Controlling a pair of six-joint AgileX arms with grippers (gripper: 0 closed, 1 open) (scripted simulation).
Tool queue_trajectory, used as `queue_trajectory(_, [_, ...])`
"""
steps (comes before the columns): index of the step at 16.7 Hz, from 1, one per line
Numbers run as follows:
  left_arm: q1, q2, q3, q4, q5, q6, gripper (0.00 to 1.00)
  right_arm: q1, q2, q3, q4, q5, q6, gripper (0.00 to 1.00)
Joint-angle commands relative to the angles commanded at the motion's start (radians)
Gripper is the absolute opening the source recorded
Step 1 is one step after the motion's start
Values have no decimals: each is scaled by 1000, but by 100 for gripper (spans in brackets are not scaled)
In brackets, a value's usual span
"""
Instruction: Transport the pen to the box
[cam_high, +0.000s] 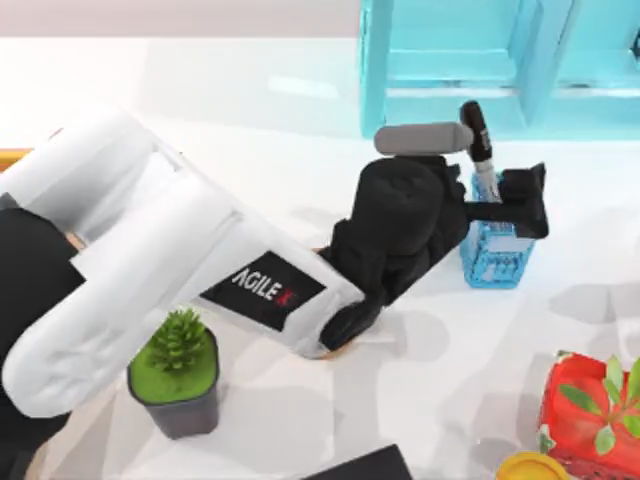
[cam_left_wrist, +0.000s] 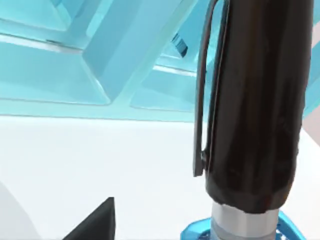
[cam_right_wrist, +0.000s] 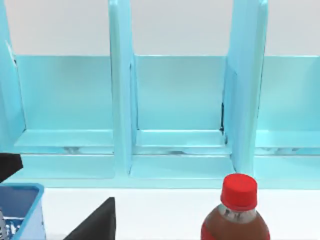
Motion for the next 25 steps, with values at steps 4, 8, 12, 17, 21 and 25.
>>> queue_trajectory(4, [4, 71, 75, -3, 6, 0, 100, 0, 0, 0, 0, 0, 0, 100])
queue_trajectory(8, [12, 113, 109, 3, 13, 1, 100, 0, 0, 0, 0, 0, 0, 100])
queue_trajectory(12, [13, 116, 111, 4, 14, 1, 100, 0, 0, 0, 0, 0, 0, 100])
queue_trajectory(17, [13, 116, 111, 4, 14, 1, 70, 0, 0, 0, 0, 0, 0, 100])
queue_trajectory(21, [13, 116, 111, 4, 14, 1, 40, 0, 0, 0, 0, 0, 0, 100])
queue_trajectory(25, [13, 116, 111, 4, 14, 1, 10, 0, 0, 0, 0, 0, 0, 100])
